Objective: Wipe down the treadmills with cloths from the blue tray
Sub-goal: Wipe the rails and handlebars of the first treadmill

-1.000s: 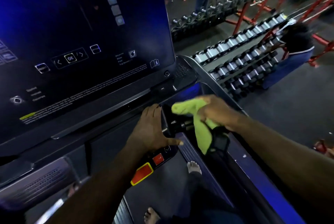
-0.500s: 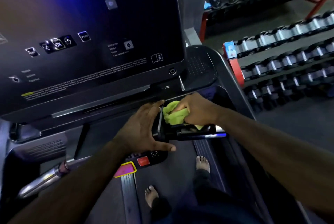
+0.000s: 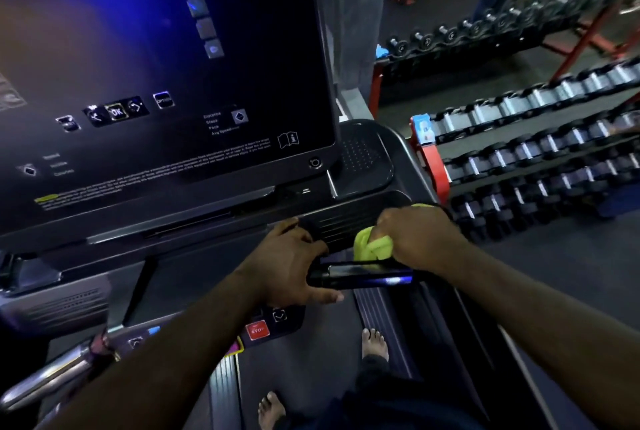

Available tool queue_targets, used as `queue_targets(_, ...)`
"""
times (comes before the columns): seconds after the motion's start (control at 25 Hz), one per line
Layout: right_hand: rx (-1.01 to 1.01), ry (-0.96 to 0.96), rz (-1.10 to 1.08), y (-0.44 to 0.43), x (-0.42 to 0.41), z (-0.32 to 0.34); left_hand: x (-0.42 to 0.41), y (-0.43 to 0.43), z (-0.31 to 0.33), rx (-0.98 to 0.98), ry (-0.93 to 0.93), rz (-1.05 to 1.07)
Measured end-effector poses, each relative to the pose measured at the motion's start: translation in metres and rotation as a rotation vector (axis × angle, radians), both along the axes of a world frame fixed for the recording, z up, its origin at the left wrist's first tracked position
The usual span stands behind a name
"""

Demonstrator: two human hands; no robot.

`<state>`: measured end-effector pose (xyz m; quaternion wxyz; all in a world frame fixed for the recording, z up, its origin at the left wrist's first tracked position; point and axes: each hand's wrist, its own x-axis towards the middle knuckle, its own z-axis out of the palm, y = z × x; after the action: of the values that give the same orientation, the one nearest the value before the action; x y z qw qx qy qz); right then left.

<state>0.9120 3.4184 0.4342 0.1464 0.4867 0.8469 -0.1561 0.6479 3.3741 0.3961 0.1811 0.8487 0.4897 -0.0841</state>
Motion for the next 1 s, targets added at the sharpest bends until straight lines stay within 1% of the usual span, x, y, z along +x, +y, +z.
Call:
queue_targets(0.08,-0.031,0.139,-0.171,0.007,0.006,0.007,0.0,0.003,0.0,-0.004,0.076,-0.058)
queue_targets(0.12,0.046,0.258,-0.276,0.008,0.01,0.012,0.002,0.004,0.001,-0.002,0.104,-0.093)
queue_targets(0.2,0.36,0.508,-0.454,0.005,0.018,0.021,0.002,0.006,0.005,0.002,0.121,-0.126)
queue_targets(0.24,0.503,0.573,-0.51,-0.001,0.023,0.022,0.001,0.007,0.007,0.004,0.111,-0.129)
queue_targets(0.28,0.593,0.565,-0.538,-0.008,0.027,0.017,0.0,0.006,0.006,0.006,0.096,-0.127)
queue_targets(0.32,0.613,0.474,-0.539,-0.018,0.031,0.009,0.0,0.005,0.006,0.013,0.084,-0.13)
queue_targets(0.4,0.473,0.197,-0.46,-0.037,0.036,-0.014,-0.001,0.006,0.005,0.011,0.068,-0.135)
queue_targets(0.44,0.388,0.086,-0.411,-0.045,0.038,-0.026,0.0,0.006,0.004,0.0,0.055,-0.131)
queue_targets(0.48,0.319,0.025,-0.388,-0.05,0.04,-0.033,0.0,0.006,0.004,-0.011,0.035,-0.121)
queue_targets(0.52,0.266,0.02,-0.402,-0.051,0.04,-0.036,-0.001,0.006,0.004,-0.027,0.01,-0.105)
queue_targets(0.6,0.226,0.122,-0.5,-0.036,0.042,-0.032,-0.001,0.009,0.004,-0.071,-0.031,-0.064)
queue_targets(0.68,0.28,0.153,-0.496,-0.015,0.043,-0.033,0.004,0.016,0.006,-0.117,-0.036,-0.015)
queue_targets(0.76,0.319,0.127,-0.451,0.003,0.04,-0.042,0.01,0.024,0.006,-0.142,-0.059,0.08)
queue_targets(0.84,0.317,0.123,-0.46,0.029,0.035,-0.051,0.013,0.03,0.0,-0.134,-0.123,0.181)
queue_targets(0.92,0.385,0.115,-0.456,0.052,0.026,-0.055,0.011,0.03,-0.007,-0.129,-0.19,0.256)
queue_targets(1.0,0.416,0.164,-0.483,0.082,0.021,-0.057,0.011,0.031,-0.014,-0.123,-0.213,0.295)
